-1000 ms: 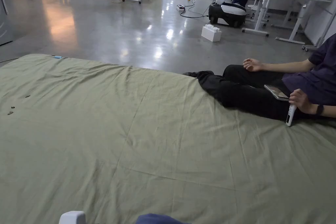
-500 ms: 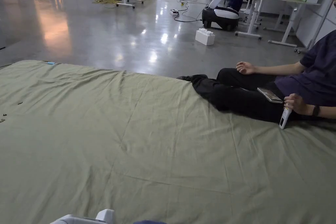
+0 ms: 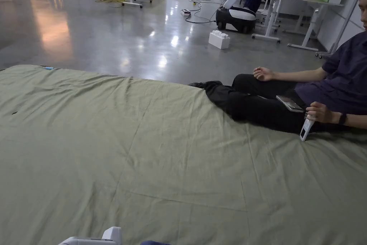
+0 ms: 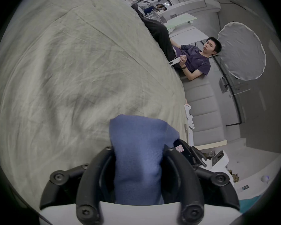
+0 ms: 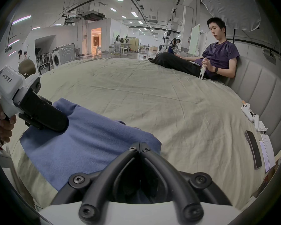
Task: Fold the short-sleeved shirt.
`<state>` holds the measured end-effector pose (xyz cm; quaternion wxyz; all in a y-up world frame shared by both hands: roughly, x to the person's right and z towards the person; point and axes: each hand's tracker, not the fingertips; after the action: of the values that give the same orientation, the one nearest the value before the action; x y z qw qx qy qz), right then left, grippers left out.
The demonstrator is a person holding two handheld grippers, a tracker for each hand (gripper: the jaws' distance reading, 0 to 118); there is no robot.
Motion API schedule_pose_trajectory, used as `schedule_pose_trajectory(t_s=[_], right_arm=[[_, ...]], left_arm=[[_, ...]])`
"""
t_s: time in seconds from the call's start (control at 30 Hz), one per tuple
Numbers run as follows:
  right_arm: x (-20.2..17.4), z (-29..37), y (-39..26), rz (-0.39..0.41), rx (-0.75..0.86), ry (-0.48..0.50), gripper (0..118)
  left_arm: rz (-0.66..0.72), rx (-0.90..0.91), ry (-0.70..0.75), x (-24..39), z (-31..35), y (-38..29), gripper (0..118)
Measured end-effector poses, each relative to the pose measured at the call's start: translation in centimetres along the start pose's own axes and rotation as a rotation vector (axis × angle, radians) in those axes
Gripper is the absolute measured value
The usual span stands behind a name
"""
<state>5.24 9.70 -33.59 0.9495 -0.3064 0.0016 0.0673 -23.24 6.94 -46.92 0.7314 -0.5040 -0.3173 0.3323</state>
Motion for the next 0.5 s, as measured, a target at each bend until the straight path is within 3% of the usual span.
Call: schedule_pose_trajectory(t_s=[0.4,0.5], right_arm=[[-0.1,0.0,-0.4,0.055,0.023,0.013,1],[0.7,0.8,0.4,0.036,0.034,0.051,1]], left_arm=[[0.089,0.077,-0.09,-0.6,2.1,-2.5,31],[0.082,0.076,-0.082,1.1,3.4,-2.1,31]])
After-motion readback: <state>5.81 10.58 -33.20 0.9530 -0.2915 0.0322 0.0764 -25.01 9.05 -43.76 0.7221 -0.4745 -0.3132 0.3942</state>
